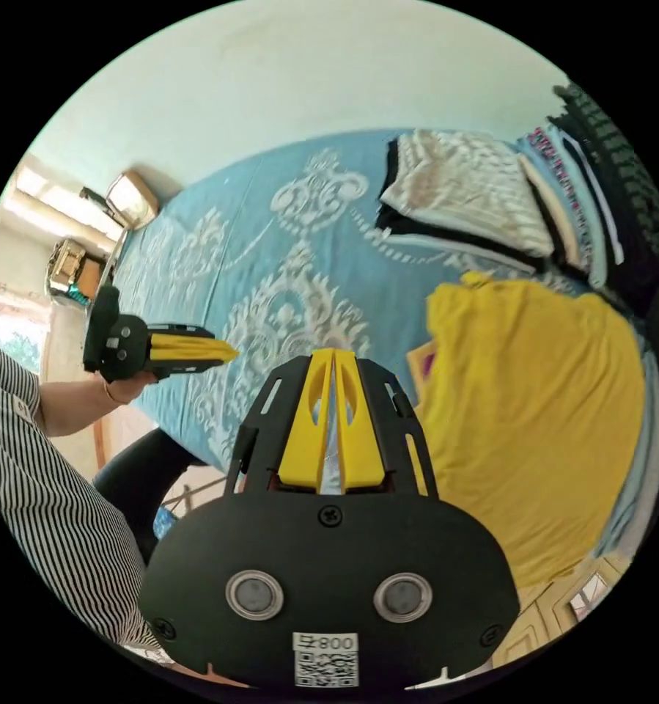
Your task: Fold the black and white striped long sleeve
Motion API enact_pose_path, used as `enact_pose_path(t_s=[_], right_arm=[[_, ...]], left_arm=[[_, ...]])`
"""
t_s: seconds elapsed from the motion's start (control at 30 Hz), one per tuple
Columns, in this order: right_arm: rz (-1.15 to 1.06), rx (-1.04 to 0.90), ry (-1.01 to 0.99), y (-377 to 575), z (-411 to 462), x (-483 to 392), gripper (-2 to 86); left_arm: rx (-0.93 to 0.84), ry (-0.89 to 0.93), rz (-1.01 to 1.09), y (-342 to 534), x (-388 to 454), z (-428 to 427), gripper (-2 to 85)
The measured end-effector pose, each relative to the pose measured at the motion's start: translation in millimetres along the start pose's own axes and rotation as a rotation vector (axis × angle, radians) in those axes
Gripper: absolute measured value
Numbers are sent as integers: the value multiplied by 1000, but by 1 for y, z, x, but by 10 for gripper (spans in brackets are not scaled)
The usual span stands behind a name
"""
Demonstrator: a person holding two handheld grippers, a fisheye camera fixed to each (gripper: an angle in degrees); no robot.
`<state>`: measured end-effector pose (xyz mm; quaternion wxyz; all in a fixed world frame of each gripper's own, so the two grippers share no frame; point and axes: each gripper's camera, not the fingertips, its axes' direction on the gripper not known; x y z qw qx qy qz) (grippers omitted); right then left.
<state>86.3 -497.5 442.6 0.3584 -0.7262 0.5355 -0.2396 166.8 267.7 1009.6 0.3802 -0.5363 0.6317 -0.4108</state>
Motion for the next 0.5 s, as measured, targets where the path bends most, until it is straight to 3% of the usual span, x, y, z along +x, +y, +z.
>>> enact_pose_path(t_s=[0.07,0.2,0.37,0.5], right_arm=[[-16,-151,0,30,44,-51,1],[-40,-255,56,65,82,-107,1],[-48,-83,236,91,65,-153,1],[33,2,221,104,43,-162,2]], left_arm=[[-35,2,20,24,25,-2,4],[-41,-28,65,56,54,11,3],[70,9,-33,98,73,1,2],[-17,19,-53,129,100,-10,3]])
